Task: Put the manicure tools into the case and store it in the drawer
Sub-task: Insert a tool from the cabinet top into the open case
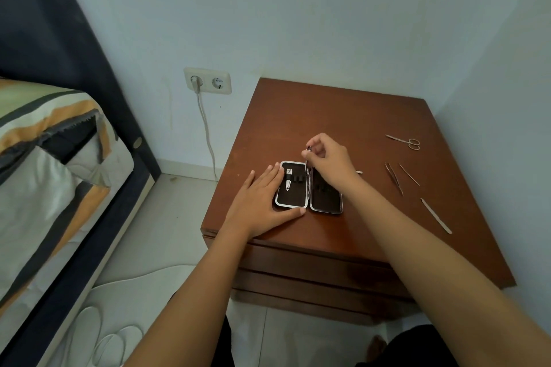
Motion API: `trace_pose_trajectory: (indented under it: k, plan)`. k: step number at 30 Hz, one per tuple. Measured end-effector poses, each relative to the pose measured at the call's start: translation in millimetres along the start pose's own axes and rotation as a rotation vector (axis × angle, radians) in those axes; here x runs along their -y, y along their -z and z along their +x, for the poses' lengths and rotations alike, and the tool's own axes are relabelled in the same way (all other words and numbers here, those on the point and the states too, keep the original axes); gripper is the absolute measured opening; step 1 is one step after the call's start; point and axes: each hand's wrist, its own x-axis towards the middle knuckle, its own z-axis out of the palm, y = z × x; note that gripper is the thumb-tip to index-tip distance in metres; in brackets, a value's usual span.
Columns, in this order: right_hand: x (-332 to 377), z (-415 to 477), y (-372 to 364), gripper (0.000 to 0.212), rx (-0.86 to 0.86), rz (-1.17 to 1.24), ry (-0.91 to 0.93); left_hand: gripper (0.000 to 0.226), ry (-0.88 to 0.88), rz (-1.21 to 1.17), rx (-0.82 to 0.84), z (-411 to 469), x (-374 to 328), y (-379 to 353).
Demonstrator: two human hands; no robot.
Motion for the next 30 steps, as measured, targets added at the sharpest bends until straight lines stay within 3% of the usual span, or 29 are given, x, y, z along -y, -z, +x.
trace_pose_trajectory:
  k: [17, 20, 24, 30]
  plan:
    - [3.9, -0.4, -8.7, 0.018, -0.037, -0.025, -0.007, 0.099, 0.009, 0.004, -0.003, -0.2, -1.2, 0.9]
    - [1.9, -0.2, -7.0, 0.02, -0.034, -0.125, 0.0, 0.099, 0.009, 0.003, -0.007, -0.3, -1.6, 0.9]
    - [-1.0, 0.6, -5.0, 0.02, 0.092, -0.276, -0.058, 0.099, 0.02, 0.003, 0.001, -0.1, -1.9, 1.5]
    - [-4.0, -14.7, -6.1, 0.018, 0.155, -0.338, 0.162, 0.1, 0.032, -0.029, -0.034, -0.6, -1.7, -1.2]
